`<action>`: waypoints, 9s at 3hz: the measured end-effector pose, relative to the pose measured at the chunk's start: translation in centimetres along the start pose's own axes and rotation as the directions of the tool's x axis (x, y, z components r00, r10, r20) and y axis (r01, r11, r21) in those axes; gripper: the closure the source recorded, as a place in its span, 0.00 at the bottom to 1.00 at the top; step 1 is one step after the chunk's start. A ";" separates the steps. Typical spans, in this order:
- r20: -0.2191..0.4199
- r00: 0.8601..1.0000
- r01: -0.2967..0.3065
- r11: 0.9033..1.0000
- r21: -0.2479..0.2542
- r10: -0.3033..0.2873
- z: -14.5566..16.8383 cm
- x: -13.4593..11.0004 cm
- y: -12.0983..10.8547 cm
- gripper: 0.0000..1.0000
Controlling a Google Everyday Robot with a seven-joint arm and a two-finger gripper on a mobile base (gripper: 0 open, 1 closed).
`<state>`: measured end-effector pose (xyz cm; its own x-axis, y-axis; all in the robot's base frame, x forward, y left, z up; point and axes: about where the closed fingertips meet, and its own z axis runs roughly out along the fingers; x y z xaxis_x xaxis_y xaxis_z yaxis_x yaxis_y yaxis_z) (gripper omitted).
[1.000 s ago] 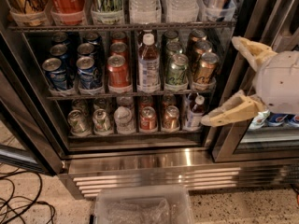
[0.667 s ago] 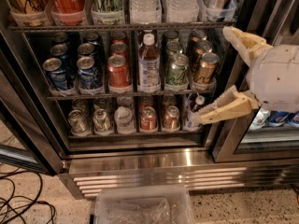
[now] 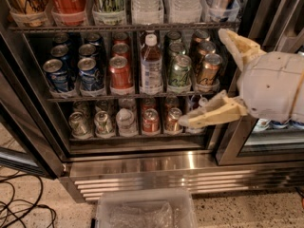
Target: Pick water bottle from top shelf of fridge
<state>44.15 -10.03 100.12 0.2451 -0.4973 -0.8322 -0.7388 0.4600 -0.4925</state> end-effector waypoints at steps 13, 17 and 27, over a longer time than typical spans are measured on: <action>0.245 0.965 -0.245 0.658 0.712 0.094 10.5 -8.1 -8.8 0.45; 0.323 0.934 -0.342 0.637 0.691 0.152 12.9 -7.9 -12.0 0.41; 0.332 0.903 -0.429 0.574 0.697 0.272 18.2 -4.7 -19.4 0.77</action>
Offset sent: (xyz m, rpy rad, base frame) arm 0.0480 0.0614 -0.0081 0.4500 -0.1738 -0.3275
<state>68.77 -3.30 108.95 0.2283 -0.0798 -0.9703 -0.0914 0.9905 -0.1030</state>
